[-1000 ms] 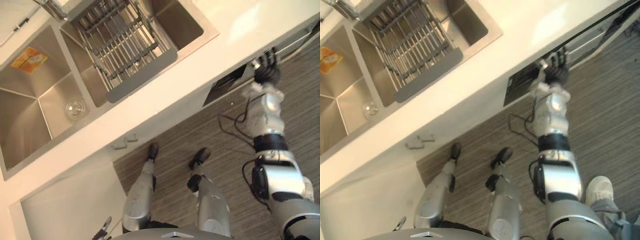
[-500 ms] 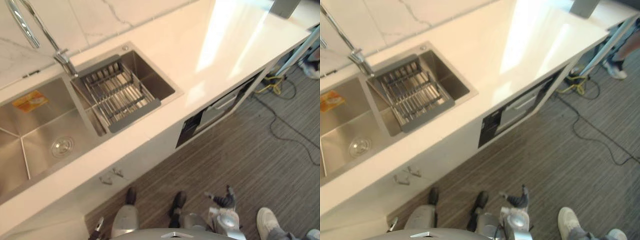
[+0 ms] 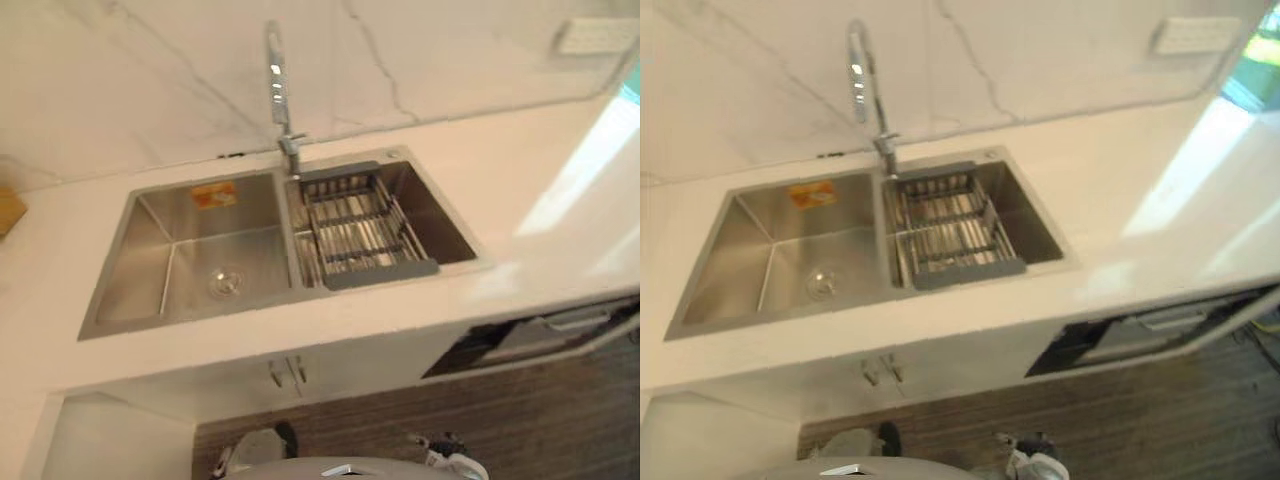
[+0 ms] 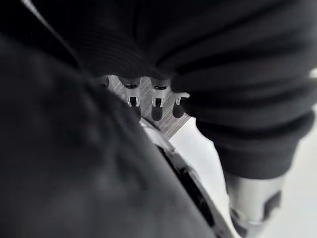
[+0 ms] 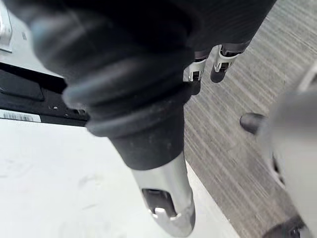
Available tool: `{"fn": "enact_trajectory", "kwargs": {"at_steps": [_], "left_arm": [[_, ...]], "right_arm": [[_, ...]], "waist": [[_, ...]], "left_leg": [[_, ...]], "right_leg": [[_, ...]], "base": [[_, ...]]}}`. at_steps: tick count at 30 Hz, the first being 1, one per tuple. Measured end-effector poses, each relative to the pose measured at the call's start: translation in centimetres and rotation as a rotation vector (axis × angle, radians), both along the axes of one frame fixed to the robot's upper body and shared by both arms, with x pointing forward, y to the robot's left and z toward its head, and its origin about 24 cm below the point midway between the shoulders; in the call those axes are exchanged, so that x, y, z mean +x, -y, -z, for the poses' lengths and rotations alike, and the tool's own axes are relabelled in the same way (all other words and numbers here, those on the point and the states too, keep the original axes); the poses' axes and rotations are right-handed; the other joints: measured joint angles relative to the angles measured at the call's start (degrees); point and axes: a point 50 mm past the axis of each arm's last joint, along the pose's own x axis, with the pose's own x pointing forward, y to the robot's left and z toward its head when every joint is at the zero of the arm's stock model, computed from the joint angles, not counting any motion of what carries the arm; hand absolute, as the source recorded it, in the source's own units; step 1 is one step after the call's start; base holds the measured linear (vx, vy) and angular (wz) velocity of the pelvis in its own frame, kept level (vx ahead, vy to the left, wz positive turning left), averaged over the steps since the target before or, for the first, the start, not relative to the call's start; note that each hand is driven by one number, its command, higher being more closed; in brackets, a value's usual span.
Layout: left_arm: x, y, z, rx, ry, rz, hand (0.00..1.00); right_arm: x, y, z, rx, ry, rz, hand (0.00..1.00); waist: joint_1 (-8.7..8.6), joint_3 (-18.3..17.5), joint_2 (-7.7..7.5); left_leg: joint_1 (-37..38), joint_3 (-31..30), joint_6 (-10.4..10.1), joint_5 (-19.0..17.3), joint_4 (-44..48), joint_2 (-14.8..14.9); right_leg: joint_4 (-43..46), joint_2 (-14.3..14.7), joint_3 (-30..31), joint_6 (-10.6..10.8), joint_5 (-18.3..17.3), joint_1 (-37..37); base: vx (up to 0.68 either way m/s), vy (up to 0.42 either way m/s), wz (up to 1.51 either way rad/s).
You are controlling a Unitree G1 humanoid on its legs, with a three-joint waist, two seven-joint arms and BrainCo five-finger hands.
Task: Walk over to the sink, pick up the cup, carry it to the dishwasher, place the cup inside the dishwasher, then close the dishwasher door
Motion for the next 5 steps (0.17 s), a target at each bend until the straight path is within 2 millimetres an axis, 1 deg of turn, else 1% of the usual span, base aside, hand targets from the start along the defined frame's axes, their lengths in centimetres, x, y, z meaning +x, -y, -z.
{"fn": "enact_trajectory", "kwargs": {"at_steps": [1,2,3,4,5], "left_arm": [[-0.3,-0.3,0.0,0.006,-0.009,0.009,0.0],[-0.3,-0.4,0.0,0.012,-0.01,0.019,0.0],[0.2,-0.6,0.0,0.019,-0.003,0.036,0.0],[0.2,-1.3,-0.1,0.039,-0.006,0.054,0.0],[0.4,-1.6,-0.1,0.052,-0.004,0.047,0.0]], "right_arm": [[-0.2,0.0,0.1,0.024,0.003,0.055,0.0],[0.0,0.5,-0.1,0.012,0.026,0.062,0.0],[0.5,0.8,-0.3,0.015,0.047,0.069,0.0],[0.2,0.8,-0.2,0.04,0.035,0.077,0.0],[-0.1,0.6,0.0,0.051,0.027,0.084,0.0]], "waist": [[-0.5,0.3,-1.0],[-0.87,0.3,-1.01],[-1.42,0.4,-0.81],[-2.1,0.5,-0.97],[-2.3,0.5,-1.51]], "left_leg": [[1.2,-1.2,0.4,0.3,-1.9,-1.5],[1.8,-2.0,0.6,0.5,-2.6,-1.8],[3.2,-3.7,1.1,1.0,-3.3,-1.8],[3.9,-6.2,1.3,1.2,-3.9,-1.2],[4.0,-7.2,1.1,1.1,-4.0,-1.0]], "right_leg": [[11.2,-4.6,4.7,-2.2,0.2,-3.9],[16.1,-5.8,8.1,-3.8,1.7,-6.2],[20.9,-6.1,12.4,-3.9,2.1,-8.8],[19.9,-4.1,16.1,-2.9,-2.2,-9.2],[17.5,-2.6,17.5,-2.8,-3.1,-9.0]], "base": [[0.15,0.142,0.6],[0.12,0.127,0.57],[0.13,0.084,0.71],[0.14,0.03,0.8],[0.11,0.001,0.6]]}}
